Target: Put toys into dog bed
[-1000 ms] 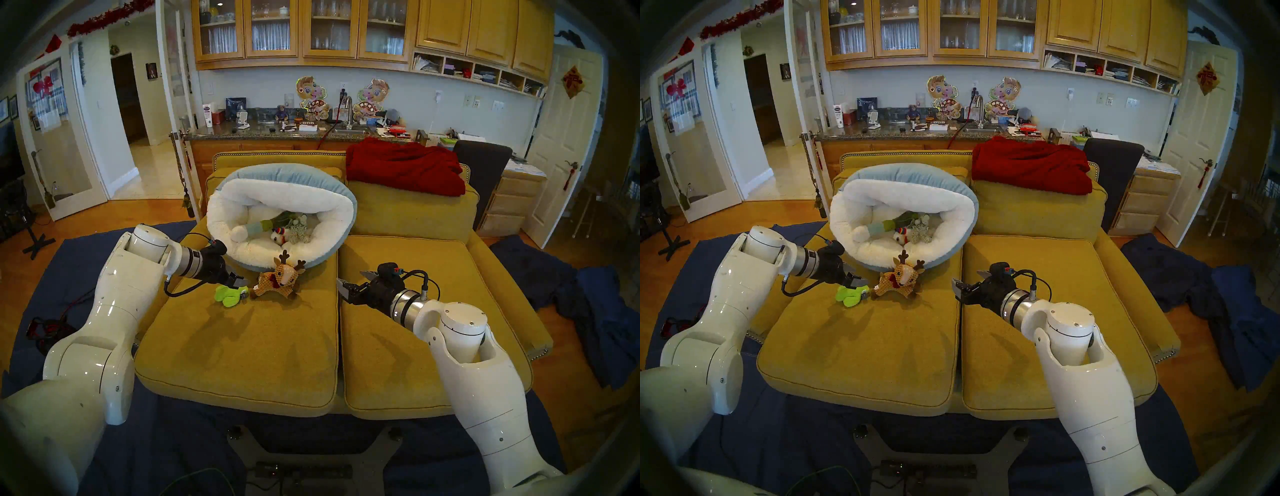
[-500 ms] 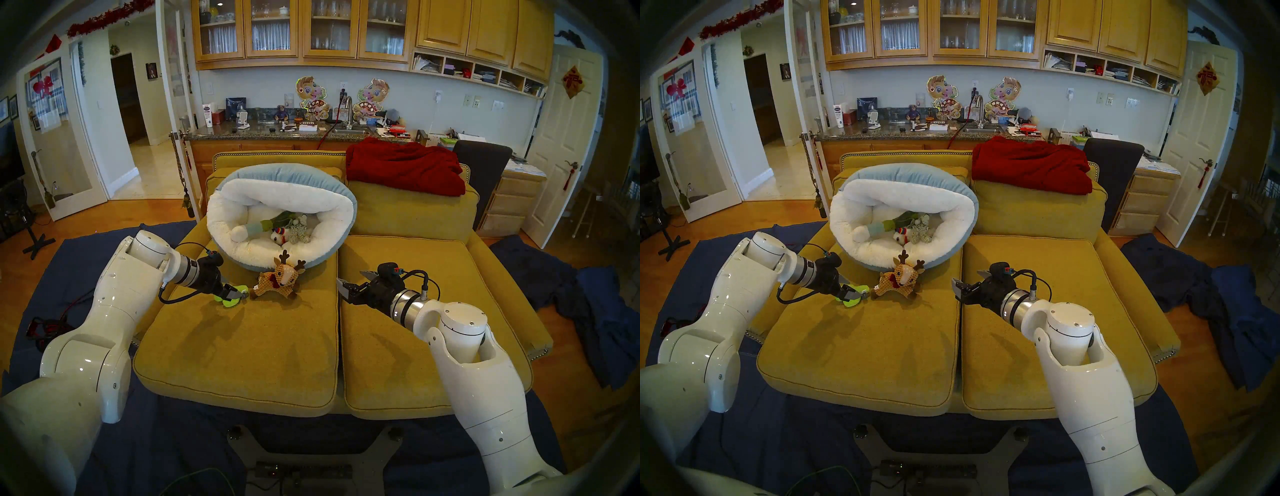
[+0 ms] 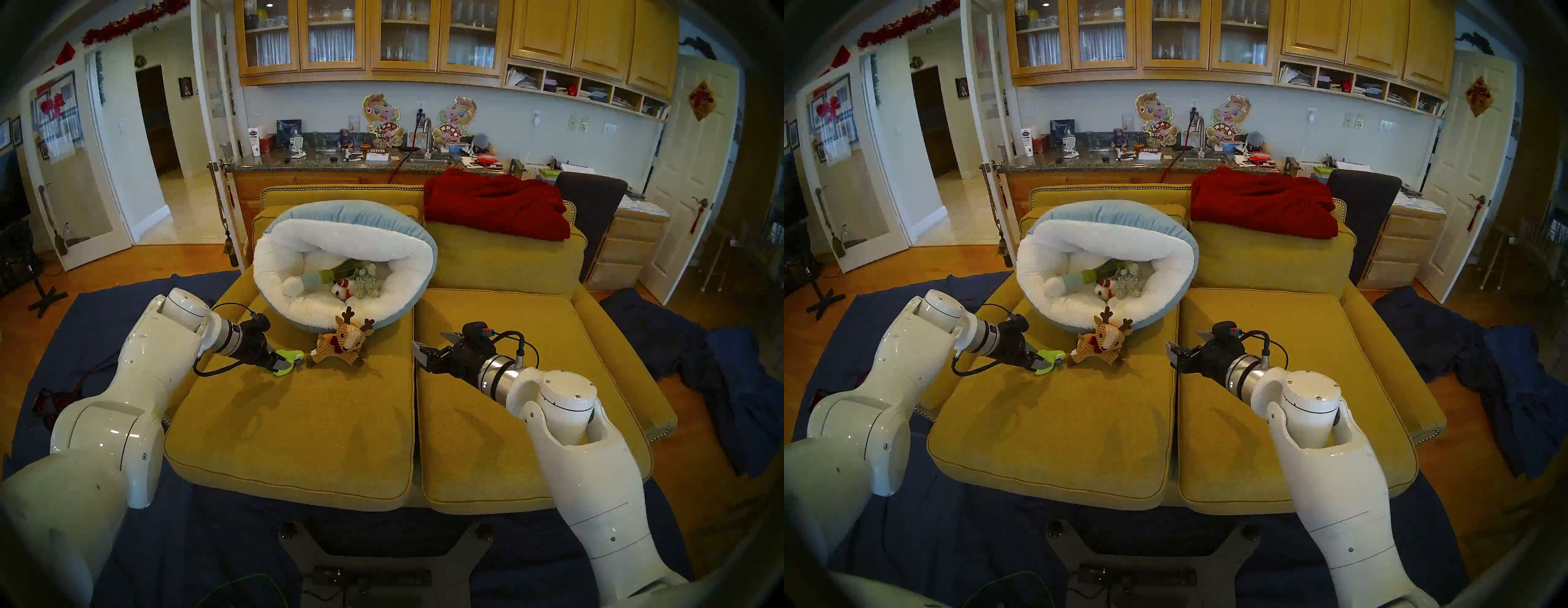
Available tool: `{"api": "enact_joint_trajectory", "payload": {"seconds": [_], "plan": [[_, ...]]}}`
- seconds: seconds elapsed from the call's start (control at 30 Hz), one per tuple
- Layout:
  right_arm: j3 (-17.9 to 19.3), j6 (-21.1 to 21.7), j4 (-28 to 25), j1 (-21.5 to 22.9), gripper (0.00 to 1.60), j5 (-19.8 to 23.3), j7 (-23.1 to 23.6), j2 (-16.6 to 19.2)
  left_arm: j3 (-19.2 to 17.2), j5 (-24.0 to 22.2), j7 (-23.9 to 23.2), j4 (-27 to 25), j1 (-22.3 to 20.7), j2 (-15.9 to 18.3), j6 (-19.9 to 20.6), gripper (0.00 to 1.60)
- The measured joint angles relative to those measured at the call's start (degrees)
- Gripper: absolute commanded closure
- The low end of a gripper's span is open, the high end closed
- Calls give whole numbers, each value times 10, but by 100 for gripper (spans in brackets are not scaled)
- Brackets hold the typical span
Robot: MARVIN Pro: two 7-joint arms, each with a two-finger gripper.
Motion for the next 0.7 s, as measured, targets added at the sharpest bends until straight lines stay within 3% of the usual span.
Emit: {"api": "enact_joint_trajectory", "payload": {"seconds": [0.3, 0.7], "plan": [[1, 0, 0, 0, 0, -1, 1, -1, -4, -1, -5, 5, -7, -2, -18, 160], [2, 0, 1, 0, 0, -3, 3, -3, -18, -27, -97, -79, -9, 7, -19, 160]]}}
